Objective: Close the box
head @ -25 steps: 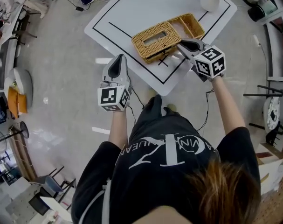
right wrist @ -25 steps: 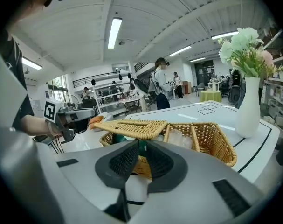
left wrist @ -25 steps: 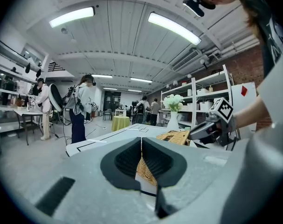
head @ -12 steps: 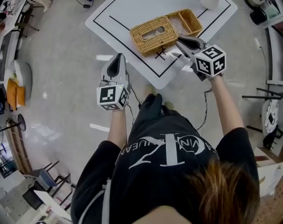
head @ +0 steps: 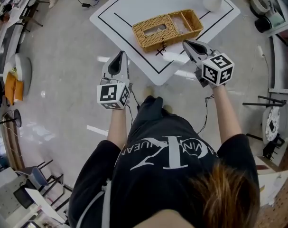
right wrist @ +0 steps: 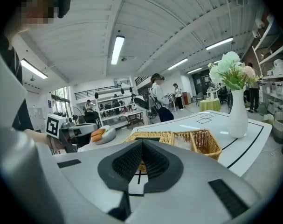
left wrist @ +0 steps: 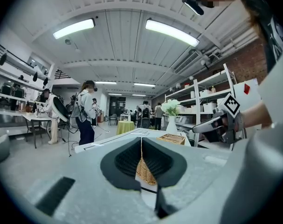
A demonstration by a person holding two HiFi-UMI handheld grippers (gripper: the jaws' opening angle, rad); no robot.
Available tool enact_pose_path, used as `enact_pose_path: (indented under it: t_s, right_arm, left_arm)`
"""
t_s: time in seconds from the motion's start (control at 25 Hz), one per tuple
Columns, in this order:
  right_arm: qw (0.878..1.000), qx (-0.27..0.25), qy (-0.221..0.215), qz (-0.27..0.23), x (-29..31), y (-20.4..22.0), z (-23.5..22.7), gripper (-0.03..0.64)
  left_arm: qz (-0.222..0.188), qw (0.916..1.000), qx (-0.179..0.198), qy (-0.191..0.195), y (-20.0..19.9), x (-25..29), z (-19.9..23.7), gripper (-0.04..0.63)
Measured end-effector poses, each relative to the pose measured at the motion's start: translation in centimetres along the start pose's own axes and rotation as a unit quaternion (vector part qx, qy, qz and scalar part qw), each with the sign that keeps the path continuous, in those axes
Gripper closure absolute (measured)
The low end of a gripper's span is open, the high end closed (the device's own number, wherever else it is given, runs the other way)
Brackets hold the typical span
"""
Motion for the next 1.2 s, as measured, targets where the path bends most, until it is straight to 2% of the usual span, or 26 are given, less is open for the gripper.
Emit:
enact_pose_path:
  t_s: [0.12, 0.52, 1.2]
  right_arm:
    - [1.0, -0.004, 0.006, -0.02, -1.2, -0.9, 0.8, 0.618]
    - [0.994, -0.069, 0.061, -0.065, -4.7, -2.9, 2.6, 0.618]
    - [0.989, -0.067, 0.087, -0.095, -7.4, -3.7, 2.2, 0.618]
  left_arm:
    - [-0.008, 1.0, 0.003, -0.002, -0.4, -0.7, -0.5, 0.584]
    - [-0.027, 0.9994, 0.015, -0.015, -1.8, -2.9, -1.7, 0.584]
    - [-0.05, 0.9979, 0.018, -0.037, -3.0, -5.4, -1.8, 0.584]
Point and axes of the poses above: the fingertips, and each gripper's own axes: x forward along the fingers, z to its left, y out of its underside, the point moved 2 cm from there along -x, backward along the fingers, and after that the axes turned 11 degrees about -x, right-handed, at the moved point
